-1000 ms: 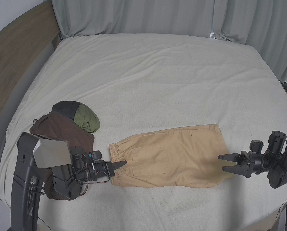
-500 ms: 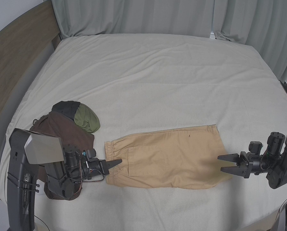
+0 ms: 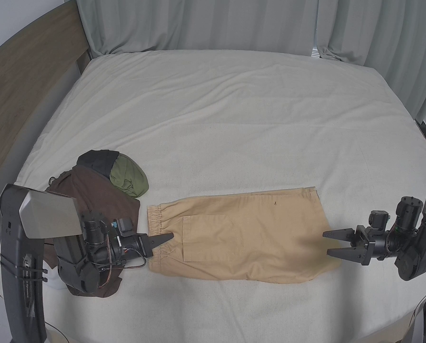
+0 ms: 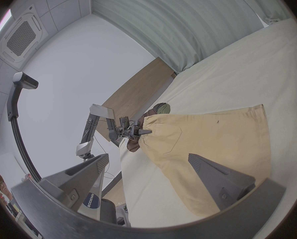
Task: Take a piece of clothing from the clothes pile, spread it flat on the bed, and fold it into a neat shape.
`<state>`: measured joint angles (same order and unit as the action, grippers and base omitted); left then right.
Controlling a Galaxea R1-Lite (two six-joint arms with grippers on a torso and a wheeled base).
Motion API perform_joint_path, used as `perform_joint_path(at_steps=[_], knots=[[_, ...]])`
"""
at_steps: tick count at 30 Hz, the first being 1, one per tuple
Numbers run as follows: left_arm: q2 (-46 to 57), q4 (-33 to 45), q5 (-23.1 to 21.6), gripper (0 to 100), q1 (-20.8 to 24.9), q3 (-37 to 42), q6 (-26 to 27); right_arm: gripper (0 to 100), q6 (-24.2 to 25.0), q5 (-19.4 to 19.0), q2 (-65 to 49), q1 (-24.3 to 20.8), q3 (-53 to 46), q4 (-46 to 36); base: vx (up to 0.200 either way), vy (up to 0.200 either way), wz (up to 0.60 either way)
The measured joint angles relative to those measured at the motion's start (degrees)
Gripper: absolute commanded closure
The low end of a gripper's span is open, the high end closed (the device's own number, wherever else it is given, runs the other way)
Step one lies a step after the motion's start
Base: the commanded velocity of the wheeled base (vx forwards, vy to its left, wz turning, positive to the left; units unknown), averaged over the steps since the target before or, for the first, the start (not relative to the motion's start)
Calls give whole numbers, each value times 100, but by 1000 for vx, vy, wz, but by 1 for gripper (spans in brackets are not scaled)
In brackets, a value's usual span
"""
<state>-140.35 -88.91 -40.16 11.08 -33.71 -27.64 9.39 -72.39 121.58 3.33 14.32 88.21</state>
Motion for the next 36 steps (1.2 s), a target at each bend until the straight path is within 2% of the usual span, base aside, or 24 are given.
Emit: perform_joint_path(at_steps=[14,24,36], knots=[[262,0,-169,100,-240,319,16,0,-6,0,61,-22,-9,0,0,0,0],[490,-2,-535,100,-566,590,16,0,-9,0,85,-49,6,0,0,0,0],[717,-2,-695,100,-795,813,22,0,-143,7,161,-52,15,2,0,0,0]])
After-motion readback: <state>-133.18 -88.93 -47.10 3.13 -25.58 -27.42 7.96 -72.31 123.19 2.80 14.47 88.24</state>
